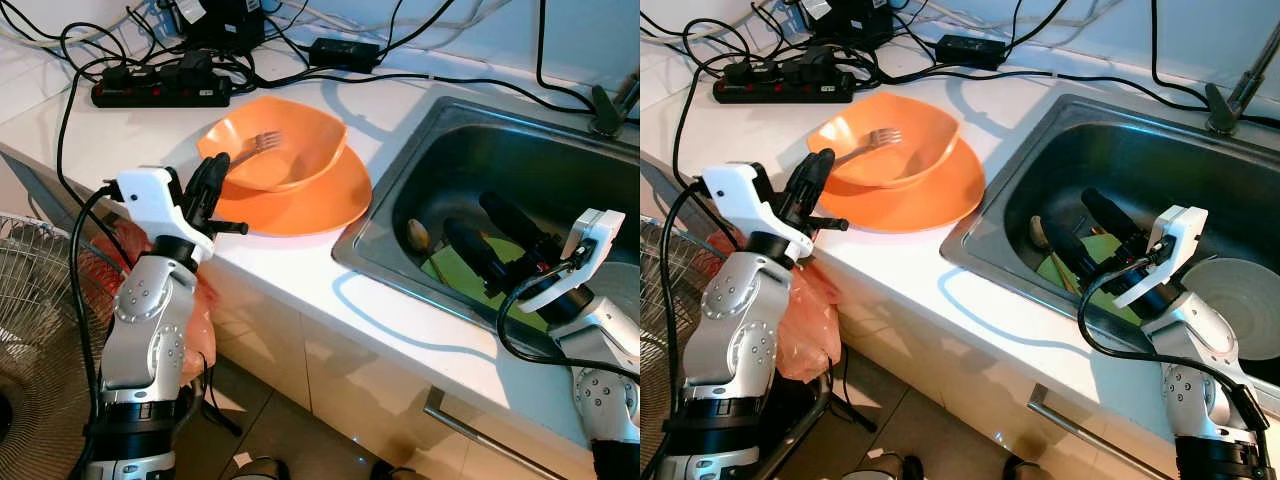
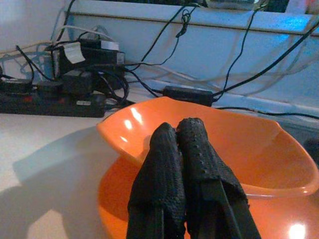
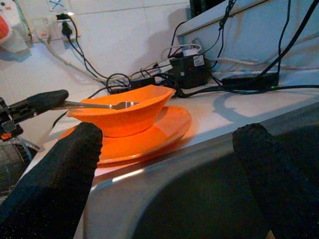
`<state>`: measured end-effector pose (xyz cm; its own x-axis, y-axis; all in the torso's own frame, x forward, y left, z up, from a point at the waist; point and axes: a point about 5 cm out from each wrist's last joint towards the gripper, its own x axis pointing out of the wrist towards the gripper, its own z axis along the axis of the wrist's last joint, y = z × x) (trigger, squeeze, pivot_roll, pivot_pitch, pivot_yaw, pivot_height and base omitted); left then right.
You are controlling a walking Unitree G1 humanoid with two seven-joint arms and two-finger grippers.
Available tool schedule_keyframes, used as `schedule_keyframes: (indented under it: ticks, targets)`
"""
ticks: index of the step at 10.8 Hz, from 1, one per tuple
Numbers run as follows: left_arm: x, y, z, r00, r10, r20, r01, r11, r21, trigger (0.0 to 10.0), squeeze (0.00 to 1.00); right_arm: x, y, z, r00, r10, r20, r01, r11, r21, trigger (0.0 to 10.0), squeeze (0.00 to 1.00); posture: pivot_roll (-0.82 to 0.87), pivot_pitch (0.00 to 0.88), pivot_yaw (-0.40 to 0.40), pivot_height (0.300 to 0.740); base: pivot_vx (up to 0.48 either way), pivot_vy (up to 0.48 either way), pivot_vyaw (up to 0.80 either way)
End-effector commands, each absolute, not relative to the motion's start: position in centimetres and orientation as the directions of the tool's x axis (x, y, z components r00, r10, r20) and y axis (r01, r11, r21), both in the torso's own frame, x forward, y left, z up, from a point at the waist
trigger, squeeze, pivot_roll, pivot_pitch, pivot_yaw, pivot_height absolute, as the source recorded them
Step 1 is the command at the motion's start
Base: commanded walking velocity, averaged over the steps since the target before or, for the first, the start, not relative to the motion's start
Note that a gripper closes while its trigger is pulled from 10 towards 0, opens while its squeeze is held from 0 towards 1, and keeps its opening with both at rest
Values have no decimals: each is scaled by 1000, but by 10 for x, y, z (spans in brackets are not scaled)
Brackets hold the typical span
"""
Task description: Kitchen organization
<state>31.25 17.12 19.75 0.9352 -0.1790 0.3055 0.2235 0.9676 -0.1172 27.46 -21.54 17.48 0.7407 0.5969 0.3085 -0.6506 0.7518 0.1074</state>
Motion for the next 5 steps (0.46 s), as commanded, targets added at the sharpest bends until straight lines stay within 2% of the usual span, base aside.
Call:
schedule_keyframes:
  ticks: [1, 2, 3, 4, 5]
  targets:
    - [312, 166, 213, 913, -199, 355, 246, 965, -94, 10000, 0, 275, -216, 175, 740, 604, 296, -652, 752, 96, 10000, 0, 51, 118, 32, 740, 0, 0, 0]
    - [312, 162, 219, 901, -217, 375, 269, 959, -90, 0, 0, 275, -216, 174, 740, 604, 296, -652, 752, 96, 10000, 0, 52, 119, 31, 740, 0, 0, 0]
    - [312, 160, 223, 893, -231, 385, 281, 957, -79, 0, 0, 275, -216, 174, 740, 604, 296, -652, 752, 97, 10000, 0, 51, 119, 32, 740, 0, 0, 0]
    - [312, 150, 245, 858, -255, 446, 297, 954, -27, 10000, 0, 276, -216, 175, 741, 602, 298, -650, 753, 96, 10000, 0, 50, 117, 32, 740, 0, 0, 0]
    - [311, 144, 258, 831, -272, 484, 311, 950, 0, 10000, 0, 277, -216, 175, 742, 600, 299, -649, 755, 96, 10000, 0, 51, 114, 33, 740, 0, 0, 0]
